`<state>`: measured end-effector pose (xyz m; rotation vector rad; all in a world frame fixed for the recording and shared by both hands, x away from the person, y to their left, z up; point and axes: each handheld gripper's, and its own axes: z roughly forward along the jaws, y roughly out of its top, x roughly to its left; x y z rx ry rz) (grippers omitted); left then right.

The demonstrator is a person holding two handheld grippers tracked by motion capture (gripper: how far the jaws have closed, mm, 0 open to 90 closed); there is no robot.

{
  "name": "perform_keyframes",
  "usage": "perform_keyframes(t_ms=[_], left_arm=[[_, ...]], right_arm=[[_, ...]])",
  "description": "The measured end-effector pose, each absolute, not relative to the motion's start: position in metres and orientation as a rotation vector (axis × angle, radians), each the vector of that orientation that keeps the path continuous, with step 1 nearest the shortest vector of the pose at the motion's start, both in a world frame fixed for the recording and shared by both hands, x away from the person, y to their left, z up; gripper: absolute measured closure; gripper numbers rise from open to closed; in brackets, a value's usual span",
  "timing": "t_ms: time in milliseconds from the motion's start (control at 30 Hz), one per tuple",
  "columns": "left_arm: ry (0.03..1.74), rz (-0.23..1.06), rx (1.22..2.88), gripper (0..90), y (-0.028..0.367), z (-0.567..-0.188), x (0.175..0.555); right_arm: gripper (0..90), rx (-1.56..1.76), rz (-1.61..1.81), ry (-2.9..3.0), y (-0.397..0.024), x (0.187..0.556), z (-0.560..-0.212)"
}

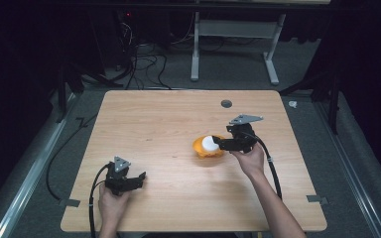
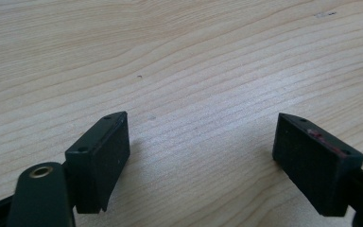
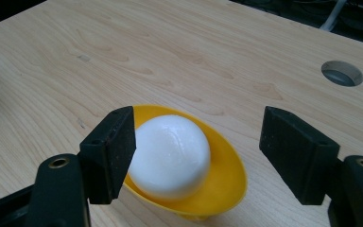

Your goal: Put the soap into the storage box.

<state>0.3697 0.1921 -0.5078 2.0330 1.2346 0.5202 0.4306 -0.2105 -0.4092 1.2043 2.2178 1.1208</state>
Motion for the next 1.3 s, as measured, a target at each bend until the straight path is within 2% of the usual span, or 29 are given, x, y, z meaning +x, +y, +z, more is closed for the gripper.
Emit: perform_keyframes(t_ms=[1300], left_arm=[[1.234, 0.521, 2.034, 20.2, 0.192, -0.508, 0.370]], right_arm=[[29.9, 1.228, 1.202, 2.104, -0.249, 0.400, -0.393]])
